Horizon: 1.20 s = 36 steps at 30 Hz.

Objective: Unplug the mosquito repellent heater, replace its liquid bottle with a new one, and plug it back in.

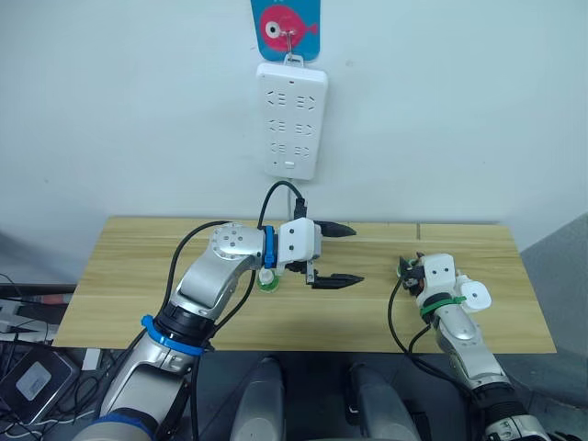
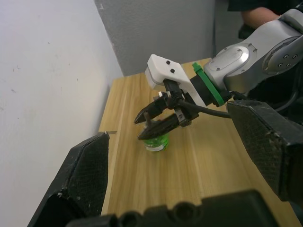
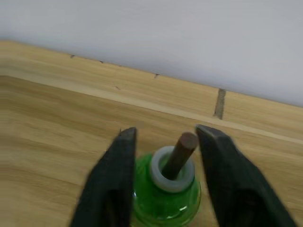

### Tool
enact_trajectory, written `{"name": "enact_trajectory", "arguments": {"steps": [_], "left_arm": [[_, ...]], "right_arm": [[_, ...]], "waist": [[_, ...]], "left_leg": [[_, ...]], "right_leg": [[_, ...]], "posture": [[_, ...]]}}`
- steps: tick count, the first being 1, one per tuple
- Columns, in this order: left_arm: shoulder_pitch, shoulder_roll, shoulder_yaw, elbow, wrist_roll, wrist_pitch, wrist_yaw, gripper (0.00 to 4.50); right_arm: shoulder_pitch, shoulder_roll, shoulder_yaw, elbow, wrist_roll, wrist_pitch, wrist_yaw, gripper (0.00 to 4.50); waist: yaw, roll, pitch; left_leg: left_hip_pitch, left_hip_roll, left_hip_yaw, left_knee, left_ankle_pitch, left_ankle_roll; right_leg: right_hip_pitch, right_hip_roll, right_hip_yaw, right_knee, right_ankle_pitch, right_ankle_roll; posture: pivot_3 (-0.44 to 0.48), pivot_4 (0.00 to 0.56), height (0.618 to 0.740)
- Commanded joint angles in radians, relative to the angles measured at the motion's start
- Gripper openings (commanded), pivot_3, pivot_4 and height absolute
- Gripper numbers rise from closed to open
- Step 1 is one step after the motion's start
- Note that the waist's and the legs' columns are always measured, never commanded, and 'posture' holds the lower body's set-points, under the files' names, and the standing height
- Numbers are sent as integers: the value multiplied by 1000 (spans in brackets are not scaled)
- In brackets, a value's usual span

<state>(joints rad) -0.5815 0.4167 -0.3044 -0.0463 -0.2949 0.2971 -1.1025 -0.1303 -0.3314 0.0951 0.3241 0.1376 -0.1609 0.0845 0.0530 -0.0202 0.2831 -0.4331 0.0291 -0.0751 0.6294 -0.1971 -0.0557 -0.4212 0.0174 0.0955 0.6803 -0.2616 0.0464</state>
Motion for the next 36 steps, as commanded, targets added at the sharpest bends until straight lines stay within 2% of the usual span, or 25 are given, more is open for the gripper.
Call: {"name": "enact_trajectory", "arguments": {"steps": [1,4,5,7,11,13,16,20,24,29,33,36], "left_arm": [[17,2,27,-57,-18,-7,8,4500],[49,8,45,-71,-16,-9,28,4500],[79,9,74,-88,-21,-4,59,4500],[139,11,126,-126,-26,-5,117,4500],[423,28,286,-327,-43,45,281,4500],[562,7,349,-418,-50,93,376,4500],[737,-12,401,-507,-8,52,461,4500],[887,-92,411,-451,72,-49,588,4500],[868,-151,339,-244,134,-228,594,4500],[696,-225,274,66,200,-449,622,4500],[571,-280,256,298,244,-584,672,4500],[524,-318,244,399,246,-641,681,4500]], "right_arm": [[28,-10,-43,-78,-19,-18,23,3270],[54,-32,-55,-168,-38,-4,47,4255],[67,-46,-59,-250,-29,24,67,4463],[87,-70,-63,-396,-9,89,109,4463],[101,-179,-26,-697,148,340,300,4463],[90,-226,-27,-753,185,397,369,4463],[52,-266,-46,-802,266,498,443,4463],[-16,-327,-34,-822,320,591,555,4463],[-77,-349,-1,-820,313,616,621,4463],[-95,-385,-9,-855,358,686,686,4463],[-90,-417,-43,-917,409,779,685,4463],[-85,-446,-78,-963,452,840,682,4463]], "waist": [[0,0,0],[0,0,0],[-1,0,0],[-5,1,0],[-14,1,-1],[-4,1,0],[12,0,0],[40,-2,2],[64,-2,3],[96,-1,17],[107,-2,33],[106,-3,41]], "left_leg": [[0,0,0,0,0,0],[0,0,0,0,0,0],[0,0,0,0,0,0],[0,0,0,0,0,0],[1,2,-1,-1,0,0],[1,2,-4,-2,0,0],[1,1,-4,-1,0,0],[1,1,-1,0,1,0],[1,1,4,0,2,0],[-2,1,6,-1,2,0],[-2,1,6,-2,2,0],[-2,1,7,-2,1,0]], "right_leg": [[0,0,0,0,0,0],[0,0,0,0,0,0],[0,0,0,0,0,0],[0,-1,1,0,0,0],[0,-2,0,0,0,0],[1,-3,-2,0,0,0],[2,-3,-3,0,-4,3],[3,-5,-1,-1,-8,-2],[2,-5,1,-2,-8,-2],[1,-5,1,-5,-9,-1],[0,-5,1,-6,-5,8],[0,-5,1,-6,-5,9]], "posture": [[253,242,740],[253,243,740],[253,245,740],[254,247,740],[273,258,740],[290,264,740],[310,271,740],[334,288,740],[341,307,740],[323,352,740],[293,372,740],[257,388,740]]}}
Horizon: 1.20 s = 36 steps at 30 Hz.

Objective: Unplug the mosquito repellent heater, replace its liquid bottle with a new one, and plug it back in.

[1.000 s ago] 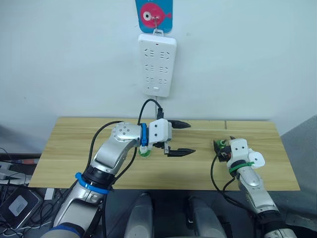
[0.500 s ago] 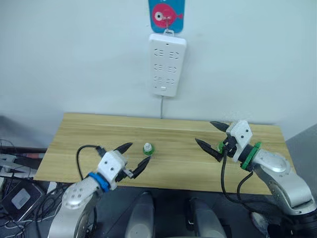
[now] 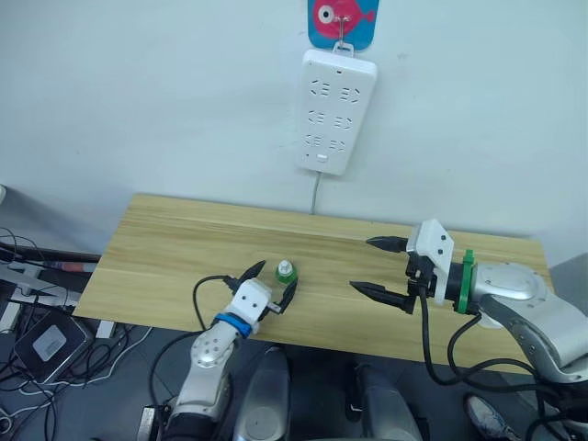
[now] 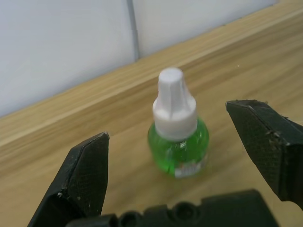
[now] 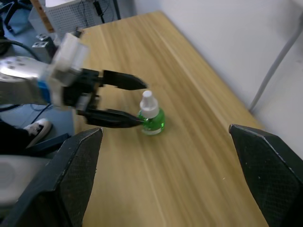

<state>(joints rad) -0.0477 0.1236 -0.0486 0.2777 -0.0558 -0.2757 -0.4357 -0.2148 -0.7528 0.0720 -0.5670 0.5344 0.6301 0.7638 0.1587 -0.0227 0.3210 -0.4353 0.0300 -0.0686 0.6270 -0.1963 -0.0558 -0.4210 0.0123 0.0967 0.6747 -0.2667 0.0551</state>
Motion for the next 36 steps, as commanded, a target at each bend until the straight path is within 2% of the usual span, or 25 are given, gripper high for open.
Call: {"name": "enact_trajectory", "arguments": {"steps": [1,5,10,16,19,24,28,30,32,34,36], "left_arm": [[-21,-39,-15,101,-2,-75,13,4500],[-62,-74,-13,206,1,-128,29,4500],[-118,-75,-16,317,28,-199,52,4500],[-149,-77,-12,370,41,-249,91,4500],[-132,-71,-14,364,41,-257,91,3897],[-93,-59,-19,328,42,-258,93,2368],[-94,-47,-25,318,43,-249,84,2289],[-112,-30,-41,286,42,-218,48,2289],[-145,1,-76,210,15,-144,-50,2289],[-198,45,-115,117,-40,-51,-195,2289],[-279,122,-158,0,-141,84,-413,2289]], "right_arm": [[-2,-31,-64,-85,67,69,0,4463],[-13,-51,-89,-160,126,145,-17,4463],[-37,-41,-109,-208,202,219,-64,4463],[-44,-42,-114,-214,232,249,-89,4463],[-65,-35,-115,-195,234,259,-103,4500],[-78,-19,-110,-184,234,264,-126,4500],[-77,-4,-93,-174,214,256,-138,4500],[-65,-7,-83,-171,191,242,-138,4500],[-41,-18,-80,-168,167,225,-127,4500],[-16,-27,-75,-156,144,199,-109,4500],[-3,-26,-65,-139,122,165,-89,4500]], "waist": [[0,-1,7],[-9,-2,19],[-28,-2,32],[-43,-3,39],[-54,-2,40],[-69,-2,41],[-79,-2,42],[-80,-2,42],[-79,-2,42],[-77,-2,41],[-77,-2,41]], "left_leg": [[0,0,0,0,0,0],[0,0,-1,0,0,0],[-1,0,-2,0,0,-1],[-1,0,-1,0,0,-1],[-1,0,-1,-1,0,-1],[-1,0,-1,-1,0,-1],[-1,0,-2,-2,0,-1],[-1,0,-2,-2,0,-1],[-1,0,-2,-2,0,-1],[-3,-1,-3,-2,0,-2],[-5,-1,-4,-2,1,-3]], "right_leg": [[0,0,0,0,0,0],[0,0,0,0,0,1],[0,0,0,0,0,2],[0,0,0,-1,1,3],[0,0,-1,-1,0,3],[0,-1,0,-2,0,4],[0,-1,0,-3,0,4],[0,-1,-1,-3,0,4],[0,0,-1,-3,0,4],[-1,0,-2,-3,0,4],[-2,0,-4,-4,0,4]], "posture": [[246,393,740],[213,403,740],[199,415,740],[196,418,740],[190,418,740],[193,414,740],[204,401,740],[211,394,740],[224,378,740],[248,360,740],[261,346,740]]}}
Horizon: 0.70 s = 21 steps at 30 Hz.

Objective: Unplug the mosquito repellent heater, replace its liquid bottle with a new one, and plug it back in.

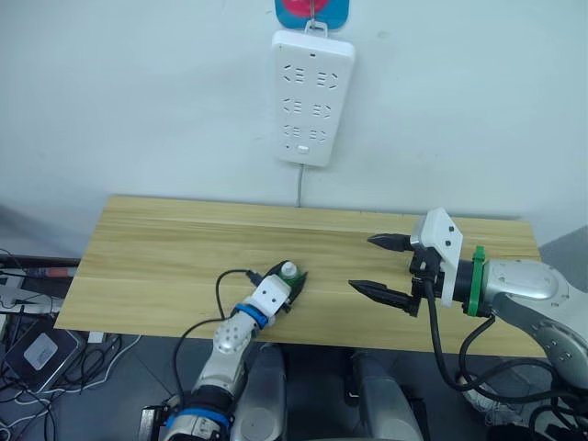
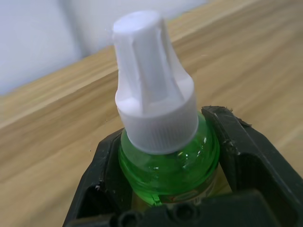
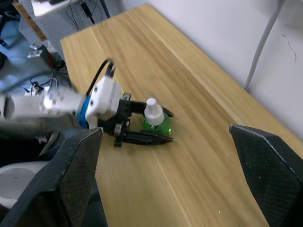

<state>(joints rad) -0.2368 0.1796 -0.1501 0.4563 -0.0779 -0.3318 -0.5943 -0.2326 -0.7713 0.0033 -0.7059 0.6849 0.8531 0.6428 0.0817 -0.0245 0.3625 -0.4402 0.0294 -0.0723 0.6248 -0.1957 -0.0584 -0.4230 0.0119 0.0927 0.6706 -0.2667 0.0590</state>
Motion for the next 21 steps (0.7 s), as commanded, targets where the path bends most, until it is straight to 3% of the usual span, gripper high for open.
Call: {"name": "enact_trajectory", "arguments": {"steps": [1,4,8,17,21], "left_arm": [[-130,103,-69,-213,-162,201,-351,2289],[-259,201,-104,-244,-242,316,-605,2289],[-395,226,-121,-161,-256,319,-783,2289],[-555,158,-93,68,-219,219,-854,2289],[-561,151,-88,87,-217,205,-870,2289]], "right_arm": [[12,-2,18,13,-43,-76,40,4500],[-24,47,67,49,-77,-119,38,4500],[-89,138,130,100,-135,-158,3,4500],[-115,266,162,113,-191,-164,-70,4500],[-97,276,164,103,-203,-165,-79,3557]], "waist": [[0,0,0],[-2,1,-2],[-7,1,-4],[-1,1,-5],[-2,1,-6]], "left_leg": [[-2,0,-1,0,1,-1],[-3,0,-4,0,3,-5],[-3,0,-4,-1,3,-5],[-12,-2,-16,2,8,-13],[-12,-2,-19,2,10,-16]], "right_leg": [[-1,0,-1,0,0,0],[-1,0,-5,1,0,0],[-2,0,-6,1,0,0],[-4,-1,-19,1,4,-6],[-4,-2,-22,3,4,-6]], "posture": [[268,327,740],[269,301,740],[257,273,740],[220,239,740],[220,235,740]]}}
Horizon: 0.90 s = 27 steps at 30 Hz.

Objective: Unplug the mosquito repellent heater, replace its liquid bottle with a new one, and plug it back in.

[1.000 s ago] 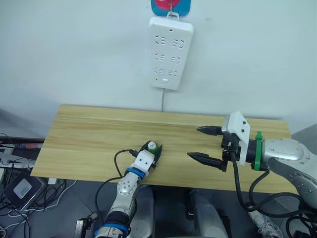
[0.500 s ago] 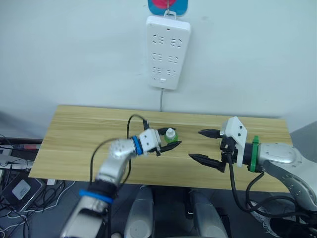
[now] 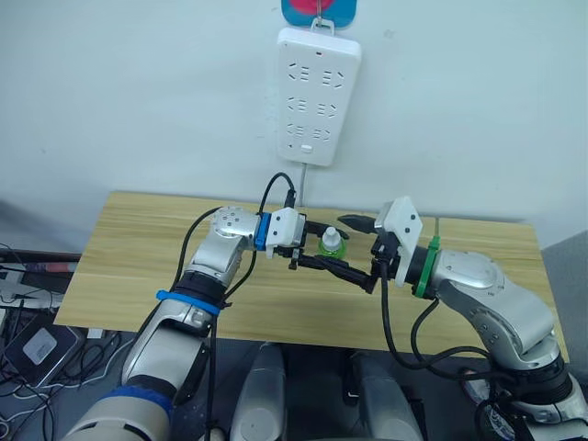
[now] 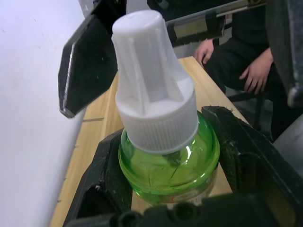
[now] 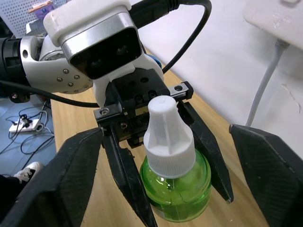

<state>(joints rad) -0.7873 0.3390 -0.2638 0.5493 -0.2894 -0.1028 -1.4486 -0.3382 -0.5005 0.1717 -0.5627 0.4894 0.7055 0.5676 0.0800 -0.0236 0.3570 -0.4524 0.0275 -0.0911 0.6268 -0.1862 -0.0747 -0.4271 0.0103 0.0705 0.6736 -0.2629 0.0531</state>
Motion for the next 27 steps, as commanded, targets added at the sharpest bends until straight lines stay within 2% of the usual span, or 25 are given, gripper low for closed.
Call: {"name": "enact_trajectory", "arguments": {"steps": [1,4,5,6,7,14,18,21,22,27], "left_arm": [[-11,-10,26,-3,-2,-29,-16,2289],[-9,-14,29,-6,2,-28,-15,2289],[-7,-14,30,-11,2,-25,-15,2289],[-5,-14,31,-15,2,-22,-15,2289],[-3,-13,32,-19,2,-20,-16,2289],[45,5,21,-90,-4,1,-60,2289],[112,45,-28,-248,-37,60,-150,2289],[139,87,-67,-329,-67,94,-166,2289],[144,103,-79,-349,-77,101,-166,2289],[153,143,-104,-394,-104,118,-166,2289]], "right_arm": [[11,5,-2,-40,-14,-22,-5,3175],[12,12,5,-37,-23,-36,-3,1892],[12,17,6,-34,-25,-41,-3,1659],[12,20,7,-33,-26,-45,-1,1199],[12,24,7,-32,-28,-48,1,1077],[-24,25,8,-11,0,-58,76,1081],[-162,-33,74,130,29,-168,415,1081],[-263,-39,128,289,5,-279,636,1081],[-292,-38,146,333,-2,-305,700,1081],[-362,-24,171,454,-27,-369,842,1081]], "waist": [[-1,0,0],[-1,0,0],[-1,0,0],[-1,0,0],[-1,0,0],[-1,0,-1],[-6,0,-1],[-2,1,-1],[0,1,-1],[8,1,-1]], "left_leg": [[0,0,-1,0,1,-1],[0,0,-3,0,1,-2],[0,0,-4,0,1,-2],[0,0,-4,0,2,-2],[0,0,-5,0,2,-3],[0,0,-8,0,5,-7],[1,0,-7,1,6,-8],[2,2,-10,0,7,-8],[3,2,-11,0,7,-7],[2,1,-14,0,7,-8]], "right_leg": [[0,0,-1,0,0,0],[0,0,-2,3,0,-1],[0,0,-2,3,1,-1],[0,0,-3,4,1,-1],[0,0,-3,5,1,-1],[0,1,-6,6,2,-4],[0,1,-6,6,3,-5],[2,3,-8,6,3,-6],[2,3,-9,7,3,-6],[3,2,-10,7,4,-6]], "posture": [[220,235,740],[224,234,740],[228,234,740],[228,234,740],[228,234,740],[250,249,740],[273,252,740],[289,254,740],[320,255,740],[320,255,740]]}}
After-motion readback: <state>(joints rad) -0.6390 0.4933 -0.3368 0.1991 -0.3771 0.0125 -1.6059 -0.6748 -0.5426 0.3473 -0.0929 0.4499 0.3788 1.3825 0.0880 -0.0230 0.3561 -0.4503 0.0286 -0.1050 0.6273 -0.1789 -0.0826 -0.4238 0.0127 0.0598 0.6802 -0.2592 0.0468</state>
